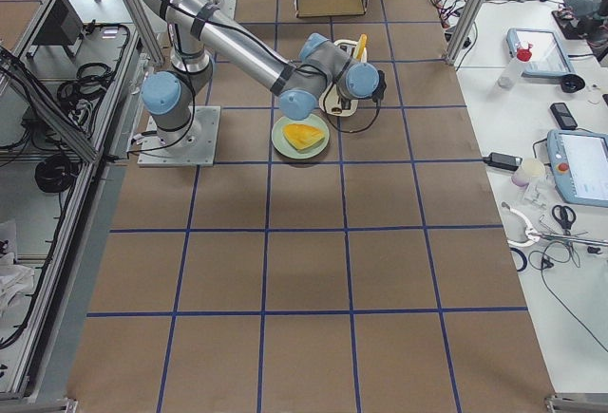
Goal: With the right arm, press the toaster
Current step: 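Press the toaster lever down with the right gripper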
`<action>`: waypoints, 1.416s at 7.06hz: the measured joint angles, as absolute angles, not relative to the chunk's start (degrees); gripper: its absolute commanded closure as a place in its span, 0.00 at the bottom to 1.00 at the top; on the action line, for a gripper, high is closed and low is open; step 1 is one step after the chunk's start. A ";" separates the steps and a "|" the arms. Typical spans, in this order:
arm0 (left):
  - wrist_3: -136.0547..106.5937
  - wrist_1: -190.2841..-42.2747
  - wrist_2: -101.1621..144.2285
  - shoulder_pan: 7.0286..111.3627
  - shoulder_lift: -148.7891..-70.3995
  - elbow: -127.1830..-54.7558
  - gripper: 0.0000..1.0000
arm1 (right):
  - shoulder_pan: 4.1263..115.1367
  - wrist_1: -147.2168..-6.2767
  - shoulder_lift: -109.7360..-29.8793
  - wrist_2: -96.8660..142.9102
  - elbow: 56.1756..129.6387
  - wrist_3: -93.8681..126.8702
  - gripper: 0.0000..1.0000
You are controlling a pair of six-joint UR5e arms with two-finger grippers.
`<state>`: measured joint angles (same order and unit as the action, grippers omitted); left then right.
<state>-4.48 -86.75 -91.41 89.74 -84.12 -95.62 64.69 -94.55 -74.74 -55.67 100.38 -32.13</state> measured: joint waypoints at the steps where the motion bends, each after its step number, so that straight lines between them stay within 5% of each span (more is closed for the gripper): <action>1: -4.48 -86.75 -91.41 89.74 -84.12 -95.62 0.00 | 64.69 -94.68 -74.38 -55.64 100.42 -32.20 0.97; 10: -4.48 -86.75 -91.41 89.74 -84.13 -95.62 0.00 | 64.69 -95.96 -70.23 -55.70 101.25 -32.86 0.97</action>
